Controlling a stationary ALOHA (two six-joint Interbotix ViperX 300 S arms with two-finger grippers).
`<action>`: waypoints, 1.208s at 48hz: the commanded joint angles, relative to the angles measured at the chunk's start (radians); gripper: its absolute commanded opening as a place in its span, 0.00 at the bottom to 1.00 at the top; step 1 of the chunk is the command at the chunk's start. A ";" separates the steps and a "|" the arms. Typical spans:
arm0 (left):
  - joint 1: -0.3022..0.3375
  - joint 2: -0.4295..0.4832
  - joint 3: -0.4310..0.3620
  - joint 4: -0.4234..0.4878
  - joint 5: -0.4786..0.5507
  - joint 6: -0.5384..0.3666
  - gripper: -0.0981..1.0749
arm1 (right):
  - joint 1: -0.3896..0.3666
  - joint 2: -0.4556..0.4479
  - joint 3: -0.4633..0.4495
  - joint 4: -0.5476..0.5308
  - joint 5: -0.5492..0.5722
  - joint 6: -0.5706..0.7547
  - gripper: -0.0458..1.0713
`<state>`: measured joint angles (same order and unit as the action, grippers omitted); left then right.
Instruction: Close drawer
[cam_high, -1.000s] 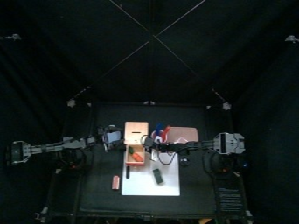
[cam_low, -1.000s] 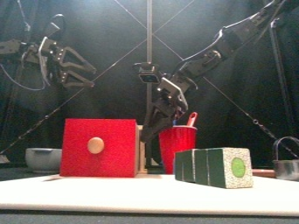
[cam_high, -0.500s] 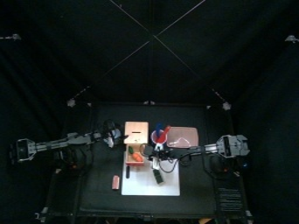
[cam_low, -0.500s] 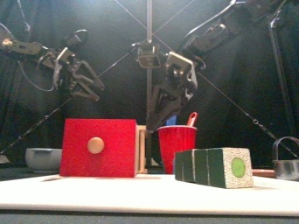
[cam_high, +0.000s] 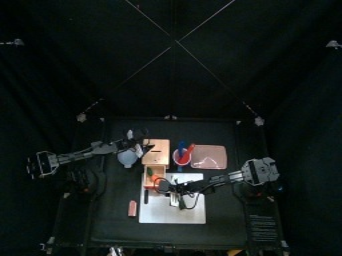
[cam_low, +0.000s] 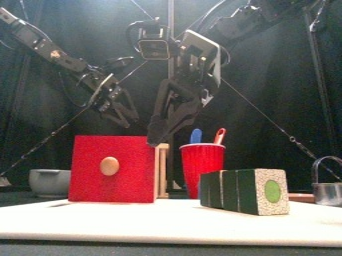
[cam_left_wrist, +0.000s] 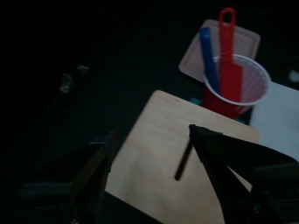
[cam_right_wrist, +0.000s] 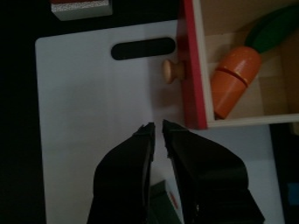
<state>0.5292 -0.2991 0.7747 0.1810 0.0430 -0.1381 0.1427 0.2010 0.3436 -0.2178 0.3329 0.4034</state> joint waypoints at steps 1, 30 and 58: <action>0.040 0.028 -0.066 0.025 0.015 -0.002 0.90 | 0.005 -0.008 -0.034 0.011 -0.008 -0.003 0.56; 0.077 0.322 -0.324 0.175 0.270 0.020 0.65 | 0.011 0.058 -0.081 0.014 -0.067 -0.005 0.56; 0.044 0.373 -0.324 0.104 0.290 0.106 0.65 | -0.029 0.161 -0.187 -0.018 -0.049 -0.014 0.56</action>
<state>0.5798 0.0813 0.4786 0.2899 0.3421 -0.0337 0.1335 0.3866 0.1779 -0.2301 0.2823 0.3850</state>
